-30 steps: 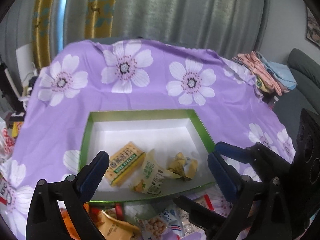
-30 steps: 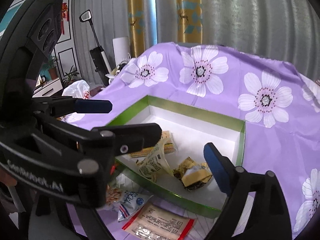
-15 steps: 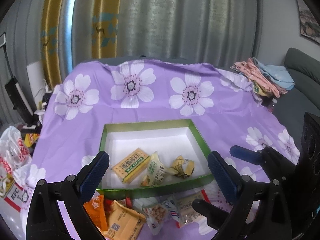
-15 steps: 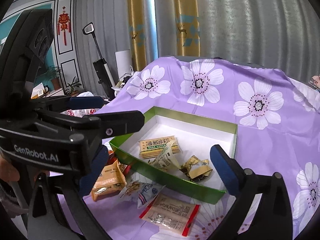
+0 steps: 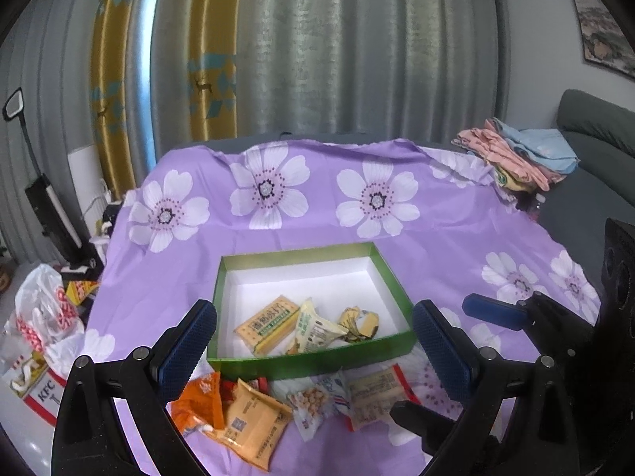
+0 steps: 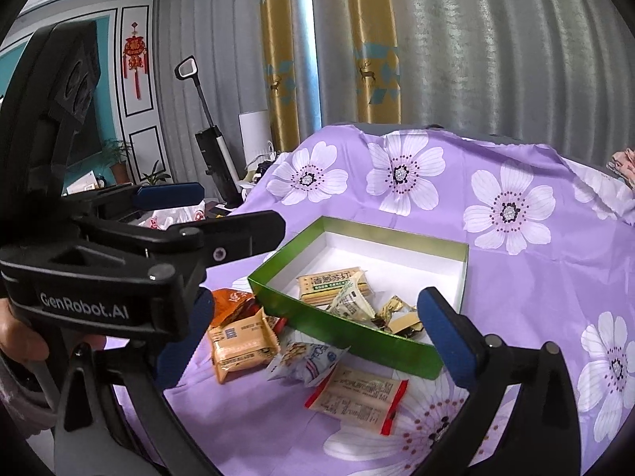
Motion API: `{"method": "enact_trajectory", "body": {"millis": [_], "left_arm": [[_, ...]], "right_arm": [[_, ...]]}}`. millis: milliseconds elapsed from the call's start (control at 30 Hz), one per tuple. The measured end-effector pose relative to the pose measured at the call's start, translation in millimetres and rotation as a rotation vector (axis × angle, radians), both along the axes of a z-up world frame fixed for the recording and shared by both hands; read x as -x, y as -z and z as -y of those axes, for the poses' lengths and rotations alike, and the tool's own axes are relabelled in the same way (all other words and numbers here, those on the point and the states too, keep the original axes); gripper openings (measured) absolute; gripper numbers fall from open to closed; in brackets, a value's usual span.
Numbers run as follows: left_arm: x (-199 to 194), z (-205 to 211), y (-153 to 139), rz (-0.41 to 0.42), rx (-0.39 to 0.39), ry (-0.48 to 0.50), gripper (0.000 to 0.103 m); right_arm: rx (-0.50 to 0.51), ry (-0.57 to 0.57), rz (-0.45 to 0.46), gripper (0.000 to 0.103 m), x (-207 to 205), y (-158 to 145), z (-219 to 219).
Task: Organize snacks
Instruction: 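Withdraw the right gripper from the green box, then move the right gripper toward the red-edged white snack packet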
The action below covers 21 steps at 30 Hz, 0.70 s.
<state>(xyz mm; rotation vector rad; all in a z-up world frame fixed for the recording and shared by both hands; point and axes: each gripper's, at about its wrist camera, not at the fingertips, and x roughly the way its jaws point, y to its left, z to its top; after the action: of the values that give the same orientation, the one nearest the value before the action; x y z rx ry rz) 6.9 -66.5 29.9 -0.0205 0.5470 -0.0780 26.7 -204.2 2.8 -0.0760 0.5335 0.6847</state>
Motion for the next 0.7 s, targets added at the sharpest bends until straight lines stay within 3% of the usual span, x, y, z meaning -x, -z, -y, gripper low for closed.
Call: {"method": "enact_trajectory", "body": {"millis": [233,700], "left_arm": [[12,-1,11,-0.042,0.015,-0.007,0.099],[23,-25,87,-0.298,0.182,-0.001,0.099]], "right_arm": [[-0.009,0.014,-0.05,0.103,11,8,10],[0.065,0.098,-0.234,0.103,21,64,40]]}}
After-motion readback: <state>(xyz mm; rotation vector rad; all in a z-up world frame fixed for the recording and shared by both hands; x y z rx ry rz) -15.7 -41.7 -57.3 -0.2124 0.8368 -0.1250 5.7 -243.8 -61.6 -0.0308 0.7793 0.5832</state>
